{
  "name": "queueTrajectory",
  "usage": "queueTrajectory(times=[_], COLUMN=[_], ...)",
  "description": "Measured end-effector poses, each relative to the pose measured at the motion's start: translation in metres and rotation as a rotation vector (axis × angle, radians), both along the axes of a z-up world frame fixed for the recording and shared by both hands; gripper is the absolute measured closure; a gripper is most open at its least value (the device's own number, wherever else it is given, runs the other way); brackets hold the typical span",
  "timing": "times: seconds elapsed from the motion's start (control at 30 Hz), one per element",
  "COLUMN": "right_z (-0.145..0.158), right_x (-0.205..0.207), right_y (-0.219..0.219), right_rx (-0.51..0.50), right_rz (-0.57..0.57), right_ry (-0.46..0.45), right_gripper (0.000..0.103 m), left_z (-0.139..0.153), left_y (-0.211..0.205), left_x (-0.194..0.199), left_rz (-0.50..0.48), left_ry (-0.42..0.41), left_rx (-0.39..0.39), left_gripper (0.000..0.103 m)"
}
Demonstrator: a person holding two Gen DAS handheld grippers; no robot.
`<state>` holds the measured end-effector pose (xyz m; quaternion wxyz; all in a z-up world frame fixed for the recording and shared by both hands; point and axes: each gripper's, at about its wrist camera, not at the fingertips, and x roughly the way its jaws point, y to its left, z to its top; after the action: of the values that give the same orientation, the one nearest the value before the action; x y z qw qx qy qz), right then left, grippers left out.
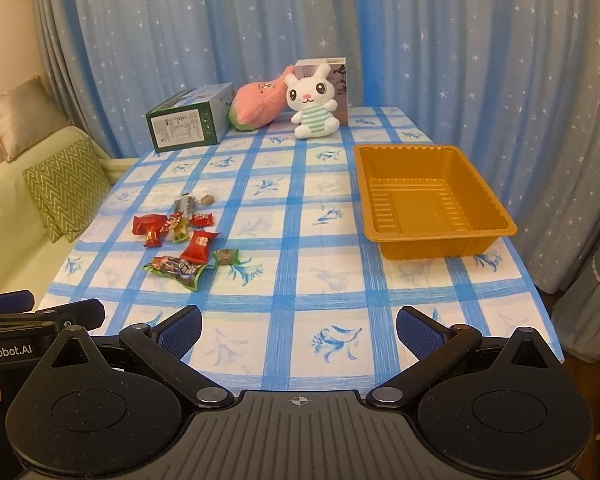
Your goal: Organize snacks
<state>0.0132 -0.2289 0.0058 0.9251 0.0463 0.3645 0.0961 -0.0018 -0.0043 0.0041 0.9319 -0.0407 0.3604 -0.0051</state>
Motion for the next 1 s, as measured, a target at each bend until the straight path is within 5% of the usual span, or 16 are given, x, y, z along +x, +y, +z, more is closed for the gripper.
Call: queueTrajectory(times=[1.0], right_z=[0.0001], right_x=[-0.0001], right_y=[-0.0003], right_rx=[0.003], right_rz=[0.0], right_ry=[-0.005], right_gripper=[0.0], left_z=[0.0004], left_y=[-0.0014], left_x=[-0.0002], left_rz=[-0.002], left_ry=[-0.001], left_rx=[0.0], left_gripper=[0.001])
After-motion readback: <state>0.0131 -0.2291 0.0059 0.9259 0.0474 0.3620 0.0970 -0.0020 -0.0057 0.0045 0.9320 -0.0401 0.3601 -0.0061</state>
